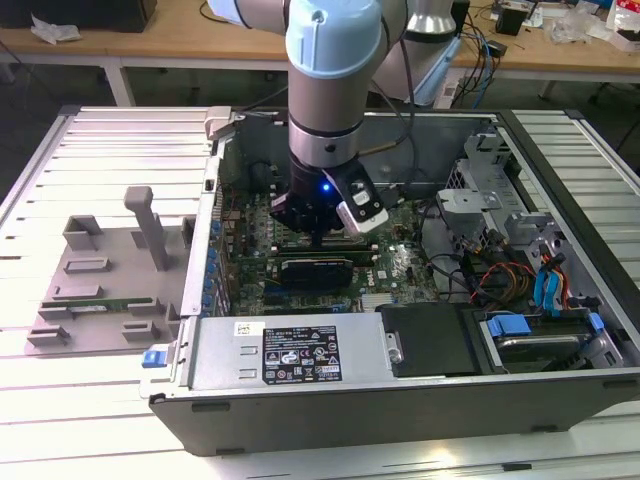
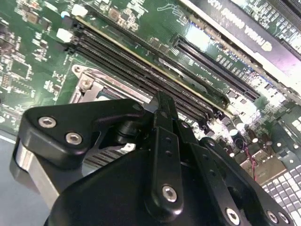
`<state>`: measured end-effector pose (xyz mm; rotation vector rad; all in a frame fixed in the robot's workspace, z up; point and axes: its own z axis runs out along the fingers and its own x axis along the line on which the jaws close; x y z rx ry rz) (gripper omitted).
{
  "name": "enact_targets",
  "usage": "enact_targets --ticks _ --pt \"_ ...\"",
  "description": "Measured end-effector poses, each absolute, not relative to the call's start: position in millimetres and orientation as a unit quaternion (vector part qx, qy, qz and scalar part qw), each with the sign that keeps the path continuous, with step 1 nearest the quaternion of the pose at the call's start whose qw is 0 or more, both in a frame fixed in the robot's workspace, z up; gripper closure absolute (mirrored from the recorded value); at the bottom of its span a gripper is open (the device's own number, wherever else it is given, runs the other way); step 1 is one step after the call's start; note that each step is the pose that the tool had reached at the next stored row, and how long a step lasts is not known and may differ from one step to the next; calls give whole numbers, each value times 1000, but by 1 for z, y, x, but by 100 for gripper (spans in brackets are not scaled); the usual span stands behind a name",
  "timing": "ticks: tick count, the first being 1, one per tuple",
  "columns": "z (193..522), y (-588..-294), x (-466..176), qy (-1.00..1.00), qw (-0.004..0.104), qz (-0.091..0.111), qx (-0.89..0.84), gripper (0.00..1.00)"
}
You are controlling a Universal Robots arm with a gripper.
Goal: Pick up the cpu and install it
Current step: 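Install the second cpu locking lever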
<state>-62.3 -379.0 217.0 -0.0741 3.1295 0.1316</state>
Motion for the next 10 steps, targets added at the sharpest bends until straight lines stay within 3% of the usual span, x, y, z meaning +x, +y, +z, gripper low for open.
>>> enact_targets --ticks 4,10 --pt "213 -379 -70 998 5 56 -24 89" --pt "210 -379 -75 998 5 58 -24 89"
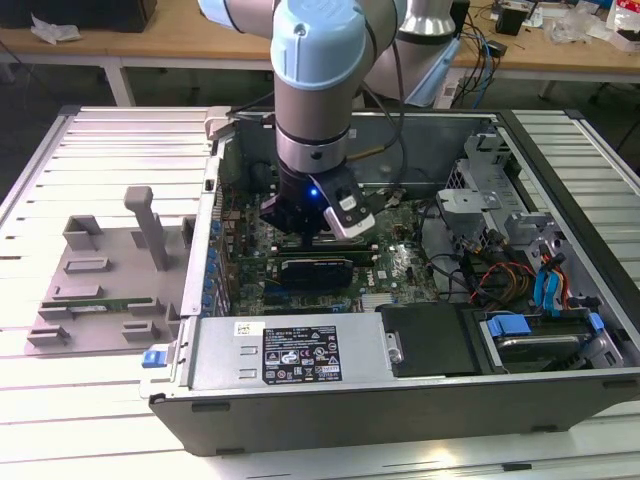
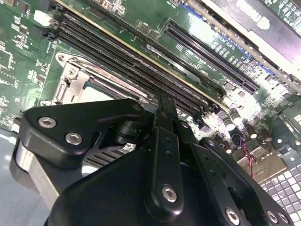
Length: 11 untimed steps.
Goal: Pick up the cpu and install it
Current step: 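Install the second cpu locking lever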
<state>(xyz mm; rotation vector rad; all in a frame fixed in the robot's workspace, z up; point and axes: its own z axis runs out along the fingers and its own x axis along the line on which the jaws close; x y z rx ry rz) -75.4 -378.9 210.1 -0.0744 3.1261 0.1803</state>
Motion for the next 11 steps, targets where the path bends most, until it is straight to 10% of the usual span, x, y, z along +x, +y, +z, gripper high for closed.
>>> enact_targets --ticks 11 --pt "203 -370 -82 997 3 59 -49 89"
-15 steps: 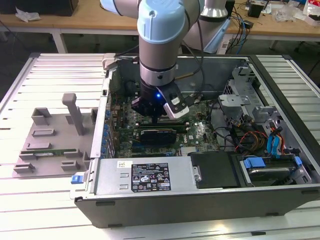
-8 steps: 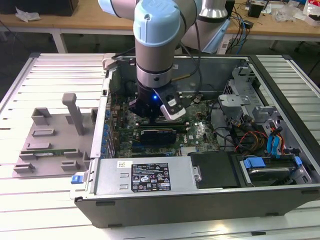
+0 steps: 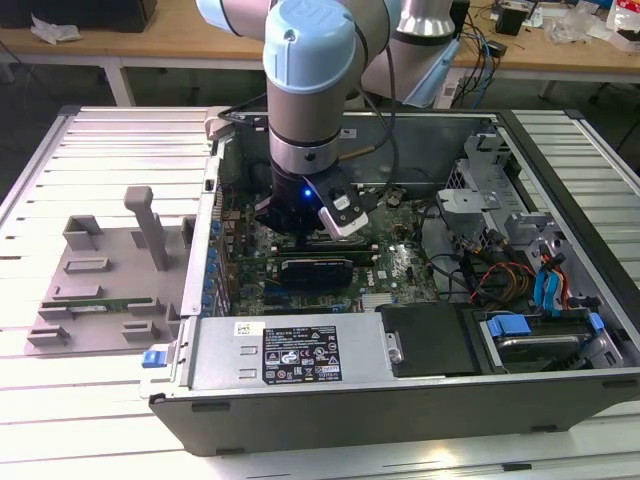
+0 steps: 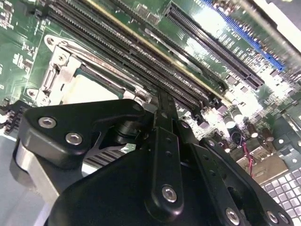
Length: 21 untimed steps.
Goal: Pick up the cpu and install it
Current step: 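Install the second cpu locking lever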
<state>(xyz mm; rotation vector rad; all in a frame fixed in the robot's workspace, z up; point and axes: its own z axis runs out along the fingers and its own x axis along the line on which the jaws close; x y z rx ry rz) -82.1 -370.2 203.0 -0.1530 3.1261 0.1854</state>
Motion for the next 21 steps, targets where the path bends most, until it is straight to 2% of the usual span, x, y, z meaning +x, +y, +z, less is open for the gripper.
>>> enact_targets --ticks 15,21 --pt "210 -362 -78 997 3 53 -59 89" --pt "210 -354 -60 997 -1 52 -58 89"
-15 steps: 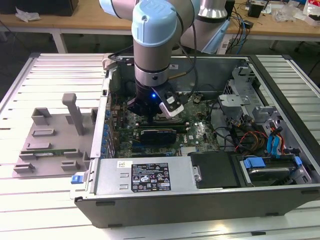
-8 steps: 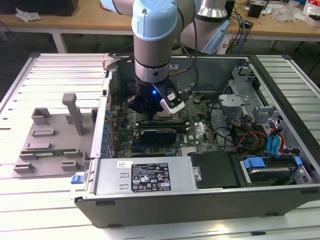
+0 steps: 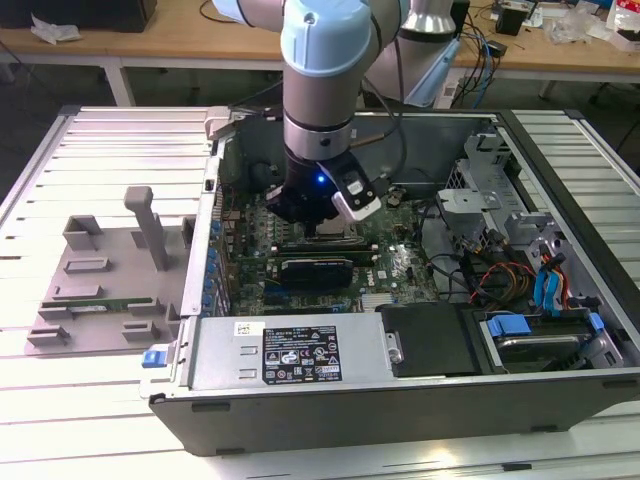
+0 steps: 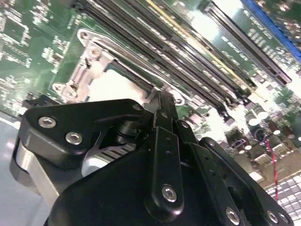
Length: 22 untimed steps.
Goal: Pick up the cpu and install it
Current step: 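Install the second cpu locking lever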
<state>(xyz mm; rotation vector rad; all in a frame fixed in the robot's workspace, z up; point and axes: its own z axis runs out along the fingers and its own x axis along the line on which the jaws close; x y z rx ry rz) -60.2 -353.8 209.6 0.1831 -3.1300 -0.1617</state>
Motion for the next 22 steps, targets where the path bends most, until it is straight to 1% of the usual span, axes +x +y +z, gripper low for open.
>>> enact_targets --ticks 2,4,11,14,16,19,22 --pt "210 -350 -46 -997 6 -51 58 89" --pt "210 -348 -38 -997 8 -51 58 89" --pt "210 -342 -23 -997 13 -50 58 89" --pt "210 -334 -17 -997 14 -47 58 89" --pt "211 -331 -17 -998 15 -32 57 89" --pt "215 -327 -17 -998 16 -3 57 89" --pt "227 -325 -17 -998 16 0 57 89"
